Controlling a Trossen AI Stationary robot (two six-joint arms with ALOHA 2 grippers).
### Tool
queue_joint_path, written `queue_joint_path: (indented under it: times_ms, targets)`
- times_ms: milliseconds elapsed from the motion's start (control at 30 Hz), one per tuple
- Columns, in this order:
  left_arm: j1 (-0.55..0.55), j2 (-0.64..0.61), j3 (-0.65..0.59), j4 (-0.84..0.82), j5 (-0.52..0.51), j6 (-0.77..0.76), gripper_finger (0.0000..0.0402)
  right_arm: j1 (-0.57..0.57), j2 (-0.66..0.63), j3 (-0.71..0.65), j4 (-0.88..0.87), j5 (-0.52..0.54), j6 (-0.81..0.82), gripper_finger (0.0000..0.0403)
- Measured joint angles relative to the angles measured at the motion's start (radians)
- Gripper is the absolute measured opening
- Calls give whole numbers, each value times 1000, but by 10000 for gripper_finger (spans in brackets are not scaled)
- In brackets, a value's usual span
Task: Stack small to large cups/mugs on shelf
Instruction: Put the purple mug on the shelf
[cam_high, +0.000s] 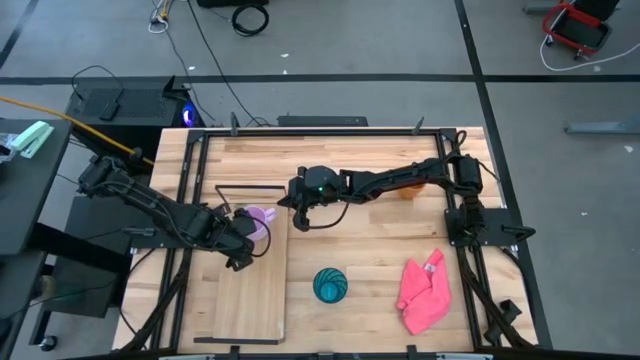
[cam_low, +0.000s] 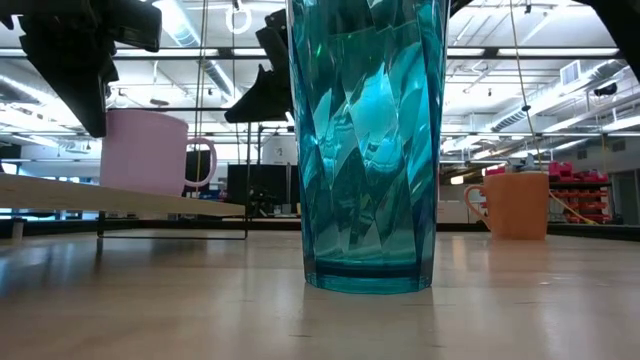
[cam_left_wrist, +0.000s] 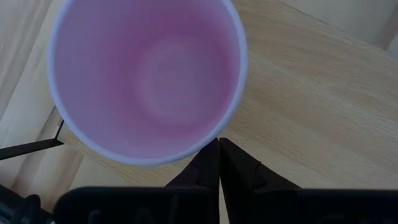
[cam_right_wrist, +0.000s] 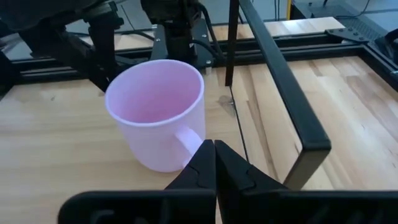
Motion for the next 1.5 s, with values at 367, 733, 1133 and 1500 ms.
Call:
queue_joint_path:
  times_ms: [367, 733, 1133, 1500]
  targets:
    - [-6, 0, 0, -1, 1, 1, 17, 10, 68, 0, 79, 5, 29, 0]
    - [-26, 0, 0, -1, 0, 1, 22, 8, 70, 0, 81, 6, 45, 0]
    - [-26, 0, 0, 0, 0, 0, 12, 7, 89, 0, 118, 14, 51, 0]
    - [-26, 0, 0, -2, 0, 0, 15, 12, 133, 38, 90, 2, 60, 0]
